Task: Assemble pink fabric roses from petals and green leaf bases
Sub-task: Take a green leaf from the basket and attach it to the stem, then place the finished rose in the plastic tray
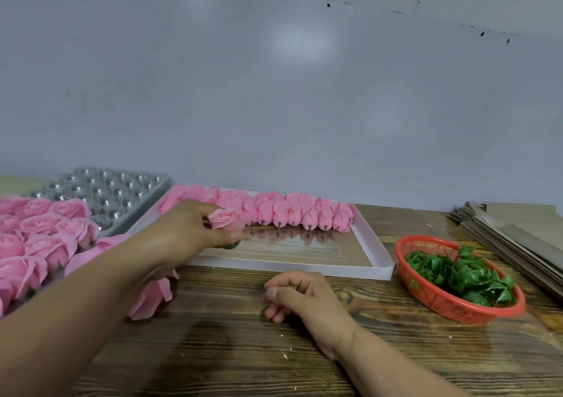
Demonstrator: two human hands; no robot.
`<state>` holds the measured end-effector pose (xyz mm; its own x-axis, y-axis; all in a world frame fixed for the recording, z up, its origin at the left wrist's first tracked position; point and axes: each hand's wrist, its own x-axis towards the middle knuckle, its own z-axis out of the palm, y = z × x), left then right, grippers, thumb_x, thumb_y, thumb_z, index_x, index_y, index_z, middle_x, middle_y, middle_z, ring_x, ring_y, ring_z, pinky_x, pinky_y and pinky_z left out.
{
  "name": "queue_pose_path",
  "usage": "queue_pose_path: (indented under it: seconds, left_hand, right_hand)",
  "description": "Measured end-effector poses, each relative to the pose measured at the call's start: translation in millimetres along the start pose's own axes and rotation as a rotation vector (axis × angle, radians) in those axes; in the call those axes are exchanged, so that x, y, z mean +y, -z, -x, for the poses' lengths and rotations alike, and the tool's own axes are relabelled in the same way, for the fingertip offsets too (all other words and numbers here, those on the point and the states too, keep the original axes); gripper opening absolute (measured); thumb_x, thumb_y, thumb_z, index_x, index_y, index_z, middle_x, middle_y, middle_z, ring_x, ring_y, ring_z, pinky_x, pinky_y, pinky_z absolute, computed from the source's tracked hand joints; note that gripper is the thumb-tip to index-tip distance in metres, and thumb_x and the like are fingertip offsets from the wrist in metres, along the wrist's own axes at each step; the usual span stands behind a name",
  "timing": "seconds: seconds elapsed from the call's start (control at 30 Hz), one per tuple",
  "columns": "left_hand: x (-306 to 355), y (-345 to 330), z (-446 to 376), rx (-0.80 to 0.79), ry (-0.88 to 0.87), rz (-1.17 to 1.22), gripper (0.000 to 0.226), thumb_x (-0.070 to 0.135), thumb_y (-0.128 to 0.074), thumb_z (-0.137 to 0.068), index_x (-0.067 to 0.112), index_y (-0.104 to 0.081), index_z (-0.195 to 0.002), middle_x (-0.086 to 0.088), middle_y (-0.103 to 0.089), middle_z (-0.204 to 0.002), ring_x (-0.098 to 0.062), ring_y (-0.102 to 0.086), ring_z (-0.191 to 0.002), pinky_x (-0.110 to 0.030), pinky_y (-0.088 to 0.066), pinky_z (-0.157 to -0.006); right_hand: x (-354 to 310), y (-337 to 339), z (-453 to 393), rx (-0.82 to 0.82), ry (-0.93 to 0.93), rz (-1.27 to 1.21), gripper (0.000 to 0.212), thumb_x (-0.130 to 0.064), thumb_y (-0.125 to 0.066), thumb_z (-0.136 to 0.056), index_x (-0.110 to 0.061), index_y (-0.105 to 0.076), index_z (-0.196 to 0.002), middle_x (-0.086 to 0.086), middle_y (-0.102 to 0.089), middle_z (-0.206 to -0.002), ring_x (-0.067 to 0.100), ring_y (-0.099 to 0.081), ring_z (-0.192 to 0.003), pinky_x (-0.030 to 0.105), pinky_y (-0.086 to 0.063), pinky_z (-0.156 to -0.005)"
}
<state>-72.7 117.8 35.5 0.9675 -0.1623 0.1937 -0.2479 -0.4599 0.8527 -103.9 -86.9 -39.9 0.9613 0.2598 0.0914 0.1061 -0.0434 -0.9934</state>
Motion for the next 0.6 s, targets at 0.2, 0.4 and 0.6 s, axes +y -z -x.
queue_pose_path:
  seconds: [0.2, 0.4, 0.6]
  left_hand:
    - [-28, 51, 4, 0.176, 0.085, 0.124, 0.007, 0.003, -0.073, -0.076, 0.009, -0.074, -0.079, -0.007, -0.075, -0.073, -0.007, -0.069, -0.059, -0.011, -0.053, -0.054]
    - [-56, 97, -3, 0.31, 0.085, 0.07, 0.015, 0.009, -0.075, -0.075, 0.022, -0.076, -0.066, -0.006, -0.073, -0.064, -0.009, -0.067, -0.05, -0.019, -0.053, -0.059]
    - [-75, 133, -8, 0.411, 0.072, 0.134, 0.014, 0.024, -0.076, -0.058, 0.034, -0.076, -0.068, -0.002, -0.071, -0.06, -0.011, -0.067, -0.049, -0.016, -0.051, -0.044]
  right_hand:
    - [-1, 3, 5, -0.032, 0.008, 0.053, 0.009, 0.002, -0.061, -0.084, -0.005, -0.067, -0.083, 0.01, -0.066, -0.066, 0.021, -0.059, -0.064, 0.023, -0.05, -0.063]
    - [2, 4, 6, -0.023, 0.026, 0.038, 0.008, 0.002, -0.061, -0.084, -0.003, -0.067, -0.083, 0.01, -0.066, -0.065, 0.022, -0.059, -0.063, 0.025, -0.05, -0.063]
    - [3, 6, 5, -0.034, 0.032, 0.048, 0.007, 0.001, -0.062, -0.084, -0.002, -0.067, -0.086, 0.012, -0.067, -0.067, 0.021, -0.06, -0.064, 0.024, -0.051, -0.064]
